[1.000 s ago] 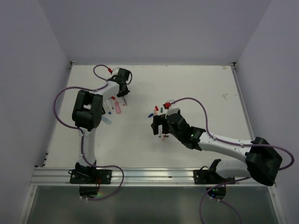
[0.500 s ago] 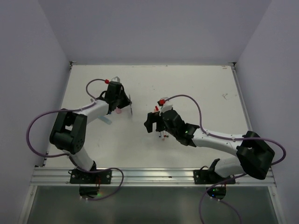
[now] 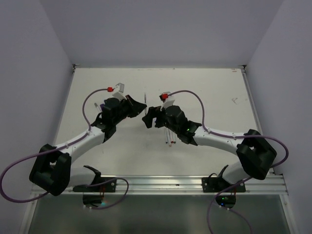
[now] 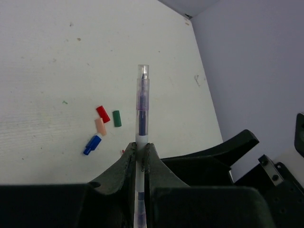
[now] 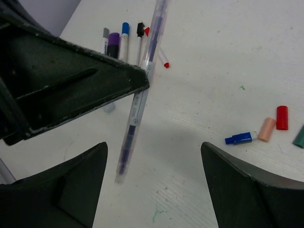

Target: Open the pen caps

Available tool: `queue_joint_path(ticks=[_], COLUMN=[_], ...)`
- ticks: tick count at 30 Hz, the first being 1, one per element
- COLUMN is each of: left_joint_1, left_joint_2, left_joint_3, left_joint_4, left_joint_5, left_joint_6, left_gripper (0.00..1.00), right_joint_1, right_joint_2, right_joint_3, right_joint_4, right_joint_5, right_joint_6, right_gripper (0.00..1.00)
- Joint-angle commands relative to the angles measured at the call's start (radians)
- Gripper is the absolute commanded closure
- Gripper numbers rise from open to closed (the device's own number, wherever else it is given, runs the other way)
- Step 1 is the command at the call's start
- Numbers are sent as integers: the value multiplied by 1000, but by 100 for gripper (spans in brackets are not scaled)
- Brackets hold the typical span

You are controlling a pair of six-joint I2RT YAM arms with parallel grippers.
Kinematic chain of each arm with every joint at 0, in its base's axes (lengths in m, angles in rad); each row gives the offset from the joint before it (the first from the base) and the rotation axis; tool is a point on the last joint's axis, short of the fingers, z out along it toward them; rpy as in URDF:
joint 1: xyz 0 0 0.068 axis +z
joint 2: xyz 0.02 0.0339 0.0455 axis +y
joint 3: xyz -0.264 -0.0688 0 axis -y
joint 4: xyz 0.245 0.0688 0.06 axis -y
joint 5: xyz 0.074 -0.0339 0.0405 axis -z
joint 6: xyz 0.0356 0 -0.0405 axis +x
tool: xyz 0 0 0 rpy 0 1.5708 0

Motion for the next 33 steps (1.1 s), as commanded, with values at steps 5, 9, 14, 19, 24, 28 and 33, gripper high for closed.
queue_joint_path(ticks=[5, 9, 14, 19, 24, 28, 33], left_joint_1=[-24, -29, -33, -33, -32, -27, -19], left_joint_2=[-97, -102, -109, -123, -131, -123, -89], left_joint_3=[-97, -115, -123, -99, -54, -14, 30], left_joint_4=[184, 205, 213, 176, 124, 89, 56], left_joint_5=[17, 26, 25, -1, -36, -52, -46], left_joint_6=[-49, -50, -35, 2, 65, 101, 114], left_gripper=[100, 100, 100, 87, 59, 46, 44], right_joint_1=[-22, -25, -25, -25, -25, -26, -26], right_joint_2=[39, 52, 49, 28, 7, -3, -21], right_joint_3=[71, 82, 79, 53, 24, 10, -11], right_joint_4=[66, 74, 85, 71, 45, 29, 29], right_joint_5=[-33, -61, -99, -129, -155, -198, -219], right_joint_6=[4, 3, -9, -18, -34, -52, -57], right_gripper=[25, 40, 71, 100, 100, 100, 100])
